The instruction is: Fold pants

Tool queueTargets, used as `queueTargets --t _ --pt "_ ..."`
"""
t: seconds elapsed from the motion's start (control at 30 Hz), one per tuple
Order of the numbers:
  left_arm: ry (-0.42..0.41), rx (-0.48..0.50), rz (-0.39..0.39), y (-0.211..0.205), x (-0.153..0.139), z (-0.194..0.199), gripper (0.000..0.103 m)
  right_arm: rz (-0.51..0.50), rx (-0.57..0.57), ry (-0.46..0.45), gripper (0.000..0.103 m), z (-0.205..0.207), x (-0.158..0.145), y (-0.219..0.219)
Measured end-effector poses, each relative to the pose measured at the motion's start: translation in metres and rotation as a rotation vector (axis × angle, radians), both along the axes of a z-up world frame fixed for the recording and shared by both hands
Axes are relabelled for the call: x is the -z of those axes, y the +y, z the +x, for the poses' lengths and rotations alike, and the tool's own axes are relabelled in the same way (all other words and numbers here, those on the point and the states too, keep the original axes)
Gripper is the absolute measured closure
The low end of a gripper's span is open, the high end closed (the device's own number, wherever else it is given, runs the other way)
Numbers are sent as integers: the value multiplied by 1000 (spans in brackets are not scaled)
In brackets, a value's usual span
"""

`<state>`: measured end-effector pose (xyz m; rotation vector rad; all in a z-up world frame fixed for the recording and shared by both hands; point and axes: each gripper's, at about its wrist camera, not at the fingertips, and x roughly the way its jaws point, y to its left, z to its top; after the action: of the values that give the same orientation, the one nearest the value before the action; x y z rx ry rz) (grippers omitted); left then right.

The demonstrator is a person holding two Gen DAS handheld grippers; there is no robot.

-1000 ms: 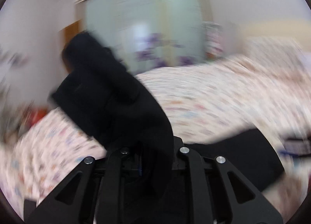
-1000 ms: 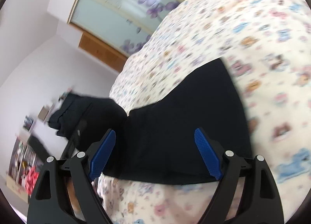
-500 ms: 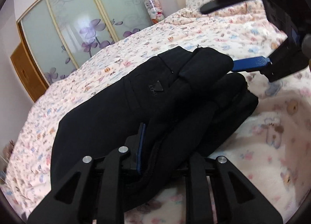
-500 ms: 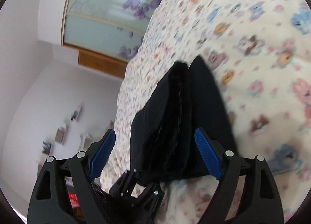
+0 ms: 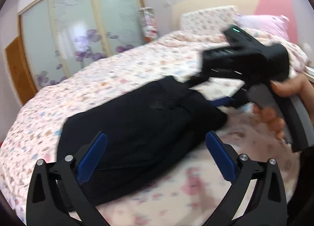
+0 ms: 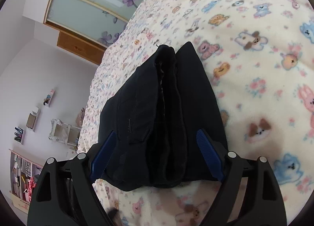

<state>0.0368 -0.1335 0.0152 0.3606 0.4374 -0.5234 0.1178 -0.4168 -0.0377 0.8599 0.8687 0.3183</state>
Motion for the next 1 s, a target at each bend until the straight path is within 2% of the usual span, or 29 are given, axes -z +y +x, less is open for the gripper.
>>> queueTargets --t 0.1,0.2,0.27,0.4,0.43,0.47,0.53,0.73,0.9,1.0 --pt "34 -99 -72 22 -3 17 2 12 -38 -24 26 2 -1 6" --pt "72 -189 -162 45 -9 29 2 -41 -35 -8 29 7 2 11" --pt "55 -242 -192 58 -13 31 2 -40 -12 -1 30 9 4 10" --pt "32 -307 -165 68 -18 33 2 -63 -33 -14 31 15 8 13" --pt "32 -317 -155 69 -17 33 2 -74 -35 -21 41 15 9 14" --pt "33 -325 -143 69 -16 33 2 -87 -33 -28 47 14 9 14" --pt "34 -336 -116 70 -13 33 2 -73 -45 -46 73 13 8 12" --pt "33 -361 -57 62 -5 41 2 -101 -34 -107 79 6 -8 17" --pt "37 -365 -36 62 -1 44 2 -59 15 -210 81 1 -28 12" --pt "39 -364 -42 65 -1 44 2 22 64 -234 83 -1 -31 2"
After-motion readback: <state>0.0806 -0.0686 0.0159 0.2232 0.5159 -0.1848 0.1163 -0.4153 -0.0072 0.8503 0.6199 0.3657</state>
